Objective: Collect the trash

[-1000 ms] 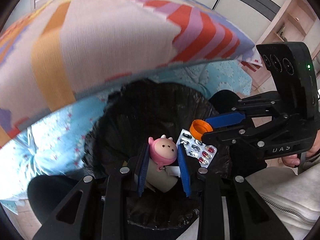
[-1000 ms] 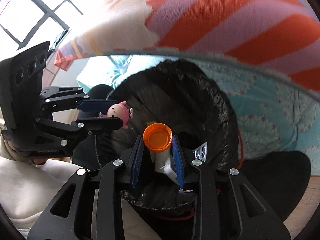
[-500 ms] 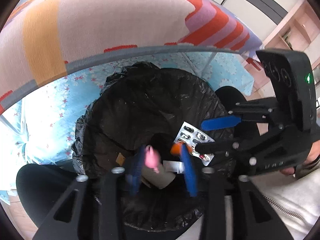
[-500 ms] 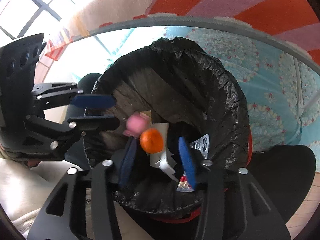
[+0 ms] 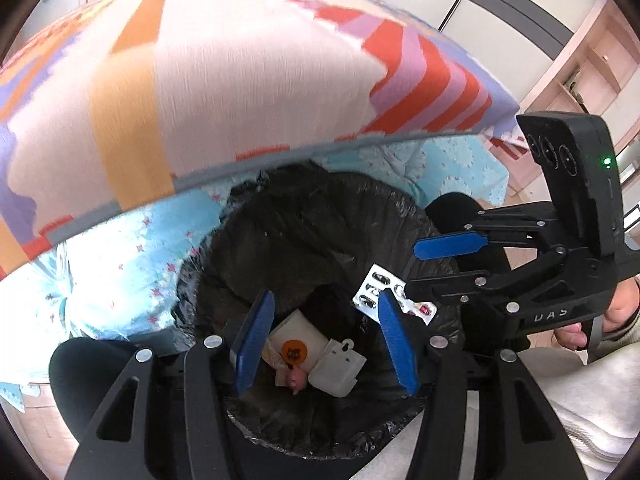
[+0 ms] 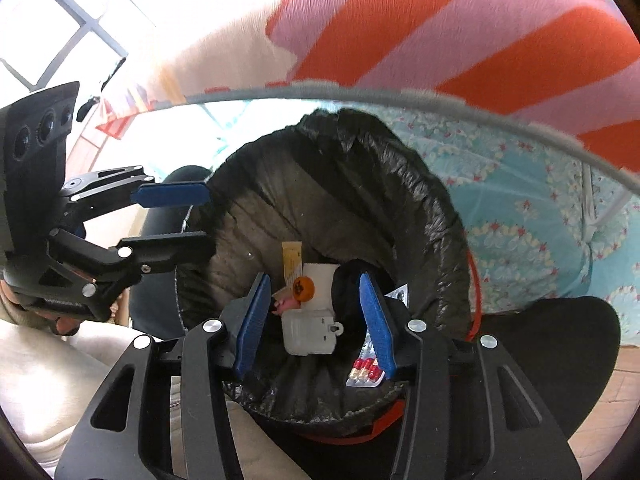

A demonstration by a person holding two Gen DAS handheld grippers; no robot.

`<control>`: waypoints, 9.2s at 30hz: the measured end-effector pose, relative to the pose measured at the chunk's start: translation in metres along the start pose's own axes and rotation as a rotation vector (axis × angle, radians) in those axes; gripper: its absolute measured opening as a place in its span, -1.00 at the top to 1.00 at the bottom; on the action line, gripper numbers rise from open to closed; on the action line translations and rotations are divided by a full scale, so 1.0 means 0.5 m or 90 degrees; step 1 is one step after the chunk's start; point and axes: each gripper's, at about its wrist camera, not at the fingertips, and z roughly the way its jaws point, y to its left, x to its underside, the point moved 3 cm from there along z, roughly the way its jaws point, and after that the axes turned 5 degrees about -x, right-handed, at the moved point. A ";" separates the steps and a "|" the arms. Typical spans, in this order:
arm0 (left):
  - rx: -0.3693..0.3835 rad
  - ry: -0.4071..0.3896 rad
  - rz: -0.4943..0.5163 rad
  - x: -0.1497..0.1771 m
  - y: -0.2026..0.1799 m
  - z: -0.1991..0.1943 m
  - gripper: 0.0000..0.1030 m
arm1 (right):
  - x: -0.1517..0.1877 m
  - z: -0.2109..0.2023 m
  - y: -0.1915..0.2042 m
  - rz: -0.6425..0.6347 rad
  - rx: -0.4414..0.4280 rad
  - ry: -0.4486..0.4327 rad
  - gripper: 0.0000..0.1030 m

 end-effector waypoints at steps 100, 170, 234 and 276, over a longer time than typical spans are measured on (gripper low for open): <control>-0.040 -0.163 0.062 -0.684 0.175 0.065 0.11 | -0.558 -0.113 -0.141 -0.077 0.109 -0.170 0.58; -0.002 -0.165 0.077 -0.153 -0.008 -0.182 0.11 | -0.079 -0.147 0.046 -0.090 0.017 -0.108 0.57; 0.035 -0.063 0.007 -0.016 -0.017 -0.127 -0.62 | -0.018 -0.135 0.083 -0.120 0.009 -0.020 -0.65; 0.003 -0.065 0.062 0.018 -0.079 -0.186 -0.84 | 0.034 -0.184 0.133 -0.128 0.023 0.004 -0.77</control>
